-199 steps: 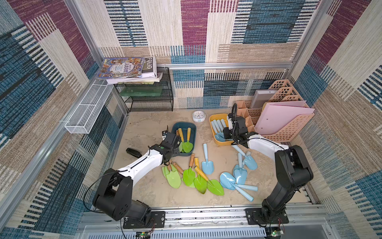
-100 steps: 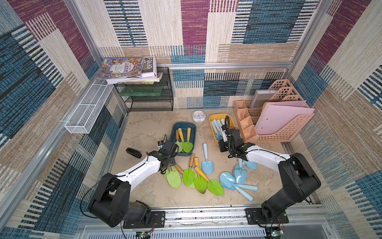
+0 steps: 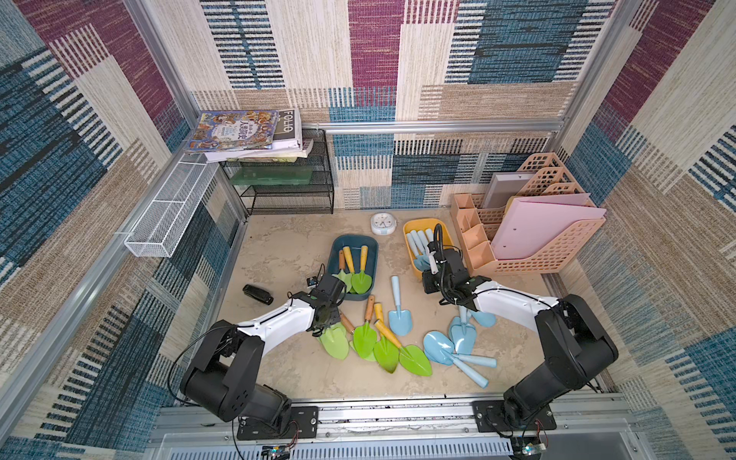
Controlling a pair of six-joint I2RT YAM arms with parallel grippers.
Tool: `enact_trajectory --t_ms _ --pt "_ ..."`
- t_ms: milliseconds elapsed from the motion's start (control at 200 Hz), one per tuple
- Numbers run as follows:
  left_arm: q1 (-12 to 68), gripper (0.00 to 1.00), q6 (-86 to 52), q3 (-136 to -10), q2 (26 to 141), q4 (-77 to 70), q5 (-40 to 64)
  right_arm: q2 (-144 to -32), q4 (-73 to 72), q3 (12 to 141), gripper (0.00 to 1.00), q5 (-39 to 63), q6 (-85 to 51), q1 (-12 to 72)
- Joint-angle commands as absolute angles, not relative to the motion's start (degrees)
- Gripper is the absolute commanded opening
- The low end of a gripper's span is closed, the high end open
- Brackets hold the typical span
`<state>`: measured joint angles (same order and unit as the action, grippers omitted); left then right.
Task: Sort the small shovels by color and place them into the storage box
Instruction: Pick up the shovel from the center of the board.
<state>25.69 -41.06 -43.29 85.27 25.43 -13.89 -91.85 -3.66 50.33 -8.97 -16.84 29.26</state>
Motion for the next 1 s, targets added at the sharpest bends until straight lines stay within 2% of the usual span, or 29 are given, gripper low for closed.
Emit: enact_trajectory --t_ms 0,130,290,491,671,796,997 --pt "25.6 0.23 -40.9 -43.6 85.7 27.0 -12.6 -91.8 -5.0 50.3 0.31 -9.7 -17.1 29.3" --pt "25.6 0.11 -40.1 -44.8 84.1 28.8 -13.4 -91.8 -5.0 50.1 0.31 -9.5 -17.2 29.3" --pt "25.7 0.06 -39.0 -46.2 81.0 32.3 -14.5 -91.9 -5.0 50.1 0.31 -9.3 -17.3 29.3" --pt "25.8 0.03 -37.4 -48.2 75.7 36.6 -17.8 -91.8 -5.0 50.2 0.31 -9.1 -17.2 29.3" --pt "25.5 0.03 -34.5 -55.4 74.7 36.1 -19.5 -91.3 -5.4 49.6 0.31 -9.7 -17.1 29.2" --pt "25.3 0.04 -32.1 -62.1 79.3 30.0 -18.4 -91.2 -5.8 49.2 0.3 -9.6 -17.1 28.7" --pt "24.7 0.06 -26.8 -79.0 94.9 26.0 -17.7 -91.7 -6.4 48.4 0.3 -9.1 -17.3 27.6"
